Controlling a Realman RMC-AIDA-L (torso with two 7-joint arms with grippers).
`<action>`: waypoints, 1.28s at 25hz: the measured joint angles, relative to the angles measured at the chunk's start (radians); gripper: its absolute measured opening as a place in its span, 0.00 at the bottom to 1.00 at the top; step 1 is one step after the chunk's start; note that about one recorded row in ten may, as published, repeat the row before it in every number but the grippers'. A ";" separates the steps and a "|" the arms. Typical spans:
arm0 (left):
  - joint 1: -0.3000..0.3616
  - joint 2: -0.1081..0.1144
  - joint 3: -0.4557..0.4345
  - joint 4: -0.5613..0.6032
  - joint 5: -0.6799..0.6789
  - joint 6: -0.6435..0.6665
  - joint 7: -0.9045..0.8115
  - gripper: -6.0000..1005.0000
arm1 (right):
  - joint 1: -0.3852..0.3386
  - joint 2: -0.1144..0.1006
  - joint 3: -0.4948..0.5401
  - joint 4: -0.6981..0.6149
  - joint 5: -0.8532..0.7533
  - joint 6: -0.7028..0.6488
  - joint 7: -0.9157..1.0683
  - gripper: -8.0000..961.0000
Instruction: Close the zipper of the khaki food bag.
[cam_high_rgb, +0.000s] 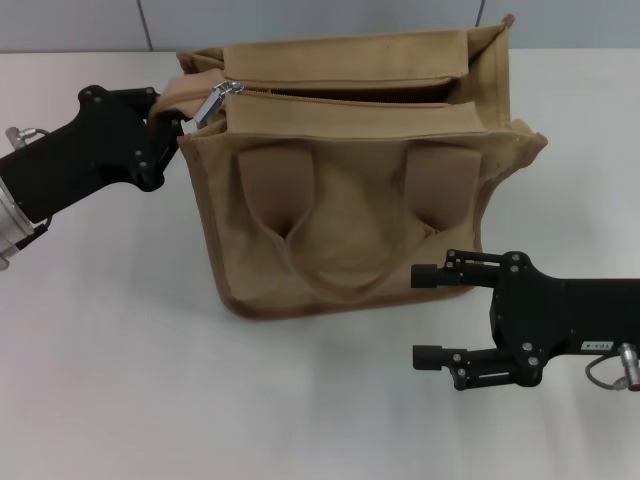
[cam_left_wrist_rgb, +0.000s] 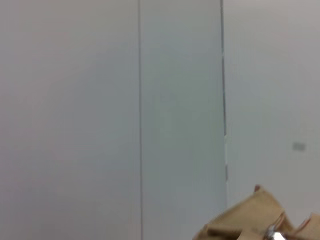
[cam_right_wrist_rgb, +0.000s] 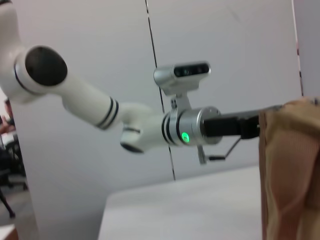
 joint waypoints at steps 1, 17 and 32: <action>0.000 0.000 0.000 0.001 -0.007 0.017 -0.001 0.11 | 0.006 0.000 0.001 0.002 0.012 -0.012 0.011 0.83; -0.075 -0.004 0.009 -0.001 -0.069 0.086 -0.094 0.00 | 0.204 0.002 0.007 0.050 0.289 0.000 0.497 0.83; -0.076 -0.006 0.006 -0.012 -0.073 0.094 -0.096 0.01 | 0.346 0.002 -0.130 0.015 0.277 0.273 0.664 0.55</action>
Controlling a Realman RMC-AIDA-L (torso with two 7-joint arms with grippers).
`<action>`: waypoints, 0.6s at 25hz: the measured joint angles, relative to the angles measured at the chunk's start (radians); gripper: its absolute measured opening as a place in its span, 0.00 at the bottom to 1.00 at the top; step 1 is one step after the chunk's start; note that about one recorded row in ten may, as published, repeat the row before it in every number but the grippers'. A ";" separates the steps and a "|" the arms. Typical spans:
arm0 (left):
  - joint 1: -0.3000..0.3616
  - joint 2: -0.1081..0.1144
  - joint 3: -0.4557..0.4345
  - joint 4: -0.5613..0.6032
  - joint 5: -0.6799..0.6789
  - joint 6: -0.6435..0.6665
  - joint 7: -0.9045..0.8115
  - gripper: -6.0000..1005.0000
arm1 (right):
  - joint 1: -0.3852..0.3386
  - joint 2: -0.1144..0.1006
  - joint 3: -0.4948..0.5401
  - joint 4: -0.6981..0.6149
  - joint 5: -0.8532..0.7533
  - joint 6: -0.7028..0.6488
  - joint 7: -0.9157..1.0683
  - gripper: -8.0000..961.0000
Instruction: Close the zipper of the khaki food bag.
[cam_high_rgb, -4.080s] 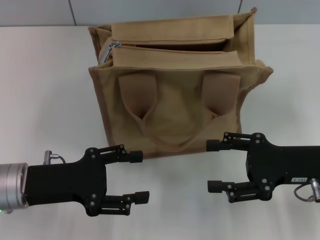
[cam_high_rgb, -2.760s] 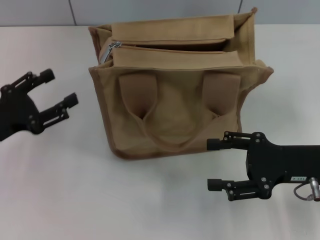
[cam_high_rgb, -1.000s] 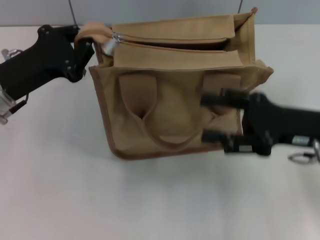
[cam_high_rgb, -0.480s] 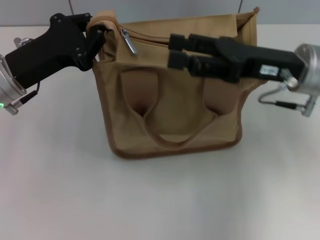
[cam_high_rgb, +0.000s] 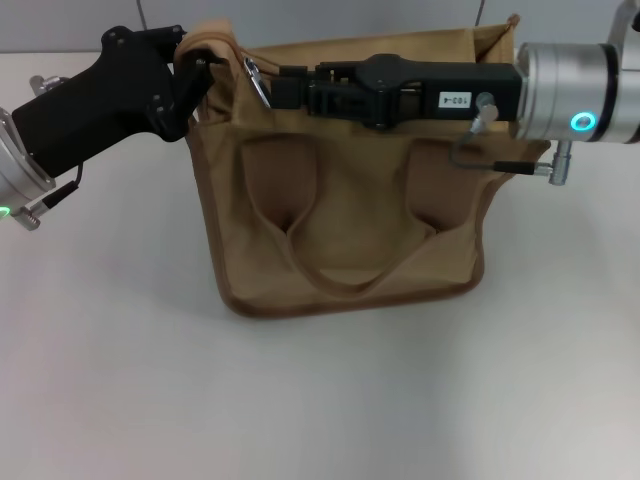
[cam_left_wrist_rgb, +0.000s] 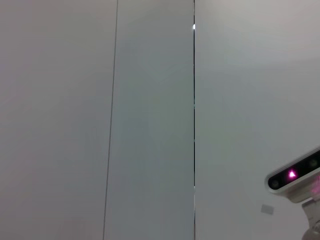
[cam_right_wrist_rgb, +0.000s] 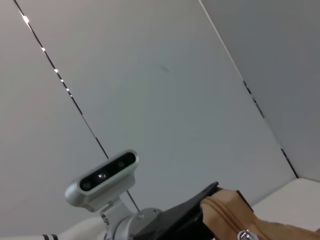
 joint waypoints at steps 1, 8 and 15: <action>-0.002 0.000 -0.001 -0.003 -0.001 0.000 0.000 0.01 | 0.005 0.000 -0.008 0.000 0.000 0.009 0.007 0.51; -0.026 -0.002 0.000 -0.018 -0.002 0.001 0.000 0.02 | 0.025 0.001 -0.063 -0.001 0.003 0.072 0.036 0.34; -0.075 -0.006 -0.004 -0.076 -0.007 -0.029 0.011 0.02 | 0.038 0.005 -0.065 0.002 0.009 0.101 0.048 0.33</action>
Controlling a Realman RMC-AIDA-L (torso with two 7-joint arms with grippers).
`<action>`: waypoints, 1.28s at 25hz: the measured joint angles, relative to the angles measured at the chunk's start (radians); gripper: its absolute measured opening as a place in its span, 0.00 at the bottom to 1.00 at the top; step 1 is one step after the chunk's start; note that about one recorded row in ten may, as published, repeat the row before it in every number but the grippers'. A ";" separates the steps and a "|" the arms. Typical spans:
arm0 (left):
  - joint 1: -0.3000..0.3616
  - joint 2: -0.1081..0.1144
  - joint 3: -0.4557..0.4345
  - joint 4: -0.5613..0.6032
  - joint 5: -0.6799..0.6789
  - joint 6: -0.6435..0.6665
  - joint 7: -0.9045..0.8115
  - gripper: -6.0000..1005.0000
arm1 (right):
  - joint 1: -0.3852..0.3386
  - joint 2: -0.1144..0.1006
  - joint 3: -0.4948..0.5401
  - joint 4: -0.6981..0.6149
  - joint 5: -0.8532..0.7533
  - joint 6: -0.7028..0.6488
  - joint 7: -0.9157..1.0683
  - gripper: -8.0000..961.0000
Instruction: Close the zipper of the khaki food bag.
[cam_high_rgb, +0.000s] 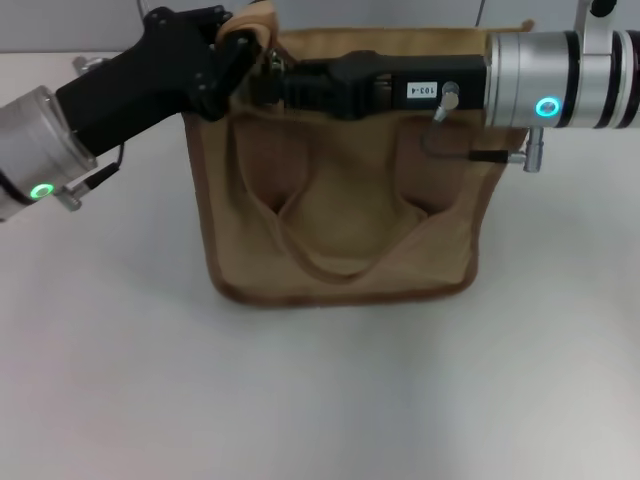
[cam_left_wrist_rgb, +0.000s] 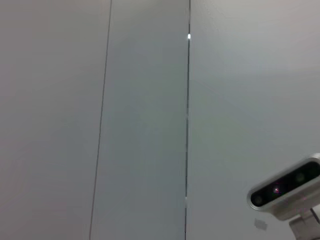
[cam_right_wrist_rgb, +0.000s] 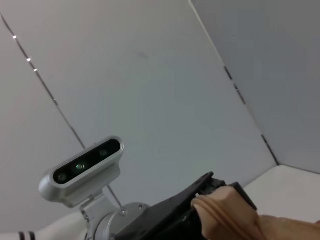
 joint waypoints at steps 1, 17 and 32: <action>-0.004 0.000 -0.001 -0.009 -0.008 -0.006 0.001 0.02 | 0.002 0.001 -0.001 0.000 0.001 0.006 0.000 0.33; 0.011 0.000 0.018 -0.060 -0.086 0.009 0.010 0.03 | -0.013 0.004 -0.012 0.013 0.068 0.049 -0.042 0.13; 0.085 0.011 0.010 -0.043 -0.164 0.019 0.000 0.04 | -0.261 -0.013 -0.029 -0.223 0.063 0.026 0.074 0.01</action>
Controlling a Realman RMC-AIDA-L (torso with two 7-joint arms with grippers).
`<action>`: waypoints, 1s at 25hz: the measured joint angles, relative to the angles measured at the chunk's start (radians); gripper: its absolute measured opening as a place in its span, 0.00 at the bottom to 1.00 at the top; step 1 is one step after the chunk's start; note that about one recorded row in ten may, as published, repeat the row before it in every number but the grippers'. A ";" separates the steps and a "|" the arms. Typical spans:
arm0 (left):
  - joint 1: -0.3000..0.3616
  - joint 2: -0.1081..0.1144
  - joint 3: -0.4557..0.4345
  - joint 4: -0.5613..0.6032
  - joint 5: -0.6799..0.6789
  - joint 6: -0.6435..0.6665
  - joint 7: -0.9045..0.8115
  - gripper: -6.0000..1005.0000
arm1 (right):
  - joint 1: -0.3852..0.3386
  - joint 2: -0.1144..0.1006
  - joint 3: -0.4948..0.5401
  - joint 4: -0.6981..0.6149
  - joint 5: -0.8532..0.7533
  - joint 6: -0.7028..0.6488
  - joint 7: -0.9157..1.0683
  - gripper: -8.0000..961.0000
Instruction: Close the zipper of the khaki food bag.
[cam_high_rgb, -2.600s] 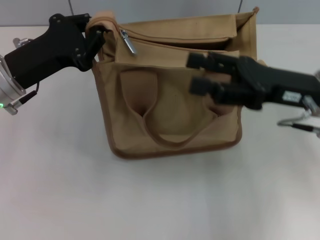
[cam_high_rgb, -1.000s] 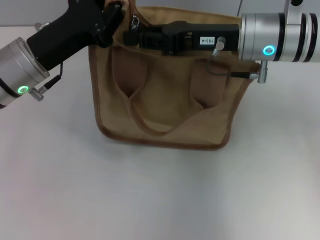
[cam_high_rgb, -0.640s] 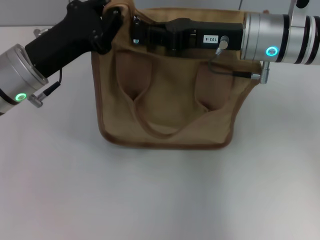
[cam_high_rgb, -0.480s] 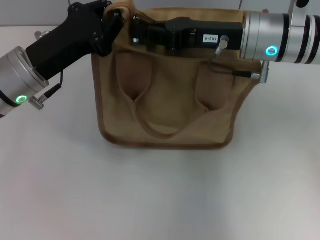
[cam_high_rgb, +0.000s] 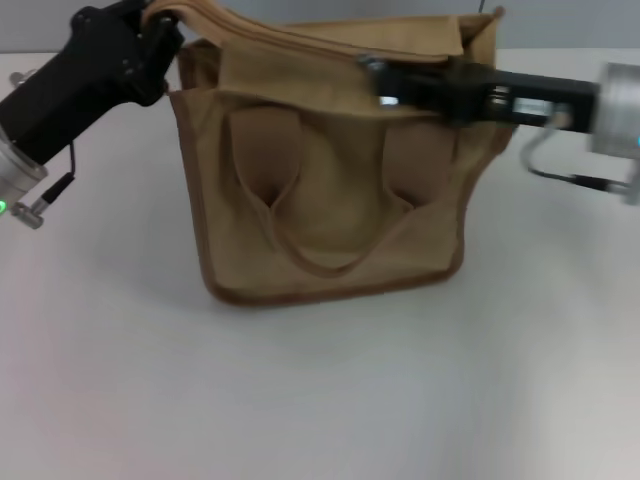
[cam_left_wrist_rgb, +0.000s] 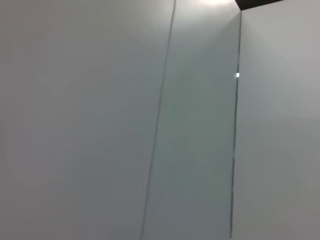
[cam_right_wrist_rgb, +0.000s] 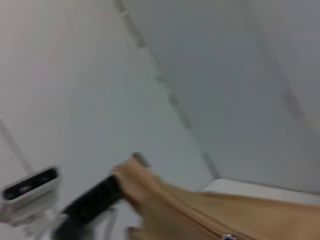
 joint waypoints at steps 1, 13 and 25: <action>0.006 0.001 0.000 0.005 -0.005 0.000 -0.002 0.04 | -0.034 -0.005 0.006 -0.038 0.000 -0.001 0.017 0.01; 0.015 0.001 0.006 0.017 -0.024 -0.009 -0.011 0.05 | -0.139 -0.054 0.201 -0.001 0.003 -0.246 -0.078 0.07; 0.018 0.001 0.004 0.020 -0.023 -0.047 -0.013 0.06 | -0.179 -0.037 0.179 0.068 -0.198 -0.460 -0.576 0.48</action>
